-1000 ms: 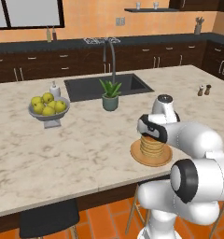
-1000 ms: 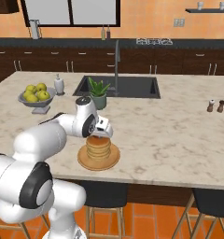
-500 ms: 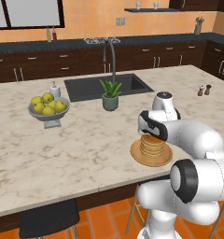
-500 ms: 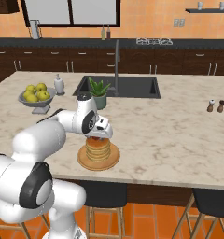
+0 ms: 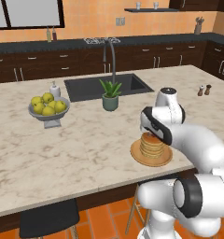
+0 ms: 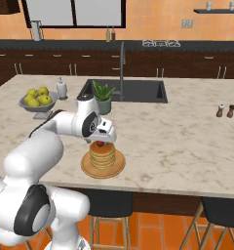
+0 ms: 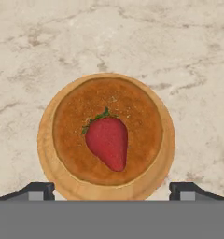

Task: Take the strawberry from the fridge and place it on top of the pancake, located on the dining counter.

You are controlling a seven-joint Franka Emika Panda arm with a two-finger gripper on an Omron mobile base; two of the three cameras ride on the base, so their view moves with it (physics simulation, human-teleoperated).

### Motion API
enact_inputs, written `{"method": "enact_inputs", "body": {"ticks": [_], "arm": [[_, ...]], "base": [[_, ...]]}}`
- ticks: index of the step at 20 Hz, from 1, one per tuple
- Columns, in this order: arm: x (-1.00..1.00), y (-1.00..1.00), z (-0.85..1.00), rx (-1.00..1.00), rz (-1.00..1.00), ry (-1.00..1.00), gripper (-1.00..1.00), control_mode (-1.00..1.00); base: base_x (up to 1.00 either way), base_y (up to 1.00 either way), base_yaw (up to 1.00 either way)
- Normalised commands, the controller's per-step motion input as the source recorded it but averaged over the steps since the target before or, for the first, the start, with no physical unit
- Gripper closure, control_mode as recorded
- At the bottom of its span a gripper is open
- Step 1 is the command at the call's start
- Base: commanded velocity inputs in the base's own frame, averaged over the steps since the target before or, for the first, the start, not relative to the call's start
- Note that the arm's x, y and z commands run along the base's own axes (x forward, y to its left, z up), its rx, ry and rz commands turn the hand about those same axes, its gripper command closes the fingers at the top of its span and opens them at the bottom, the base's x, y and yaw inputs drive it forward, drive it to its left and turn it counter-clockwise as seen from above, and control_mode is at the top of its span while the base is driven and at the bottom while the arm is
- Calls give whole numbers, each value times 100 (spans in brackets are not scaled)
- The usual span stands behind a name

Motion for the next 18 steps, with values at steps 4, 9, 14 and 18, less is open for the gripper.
{"method": "enact_inputs", "body": {"ticks": [4, 9, 14, 18], "arm": [[-59, 1, 94, 3, 2, -5, -100, -100], [-88, 56, 20, -1, 0, 0, -100, -100], [-82, 100, 0, -7, 0, -1, -100, -100], [-47, 100, -24, -8, 0, 0, -100, -100]], "base": [[0, 0, 0], [0, 0, 0], [0, 0, 0], [0, 0, 0]]}}
